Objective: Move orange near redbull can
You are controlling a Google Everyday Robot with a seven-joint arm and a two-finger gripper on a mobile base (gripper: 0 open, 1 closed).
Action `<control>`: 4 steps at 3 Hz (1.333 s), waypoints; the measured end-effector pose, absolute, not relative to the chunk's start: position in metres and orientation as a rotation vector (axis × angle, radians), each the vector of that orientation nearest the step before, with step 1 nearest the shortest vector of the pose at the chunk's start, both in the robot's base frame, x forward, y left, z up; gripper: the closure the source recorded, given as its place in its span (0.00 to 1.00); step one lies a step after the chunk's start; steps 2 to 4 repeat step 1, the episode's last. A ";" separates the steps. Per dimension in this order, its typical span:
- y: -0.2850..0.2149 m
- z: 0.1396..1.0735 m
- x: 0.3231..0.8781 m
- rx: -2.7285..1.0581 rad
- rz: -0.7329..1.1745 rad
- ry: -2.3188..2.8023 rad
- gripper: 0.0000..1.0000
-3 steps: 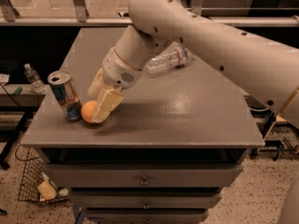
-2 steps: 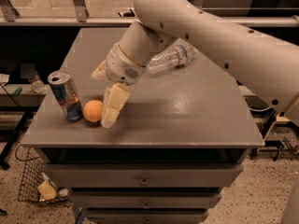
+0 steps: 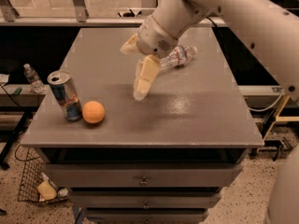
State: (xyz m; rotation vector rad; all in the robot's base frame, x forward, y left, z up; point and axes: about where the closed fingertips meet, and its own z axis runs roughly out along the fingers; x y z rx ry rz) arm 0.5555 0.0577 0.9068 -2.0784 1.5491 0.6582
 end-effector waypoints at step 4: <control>0.003 0.914 0.593 -1.995 0.643 1.615 0.00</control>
Offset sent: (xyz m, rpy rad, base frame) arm 0.0000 0.0000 0.0000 0.0000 0.0000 0.0000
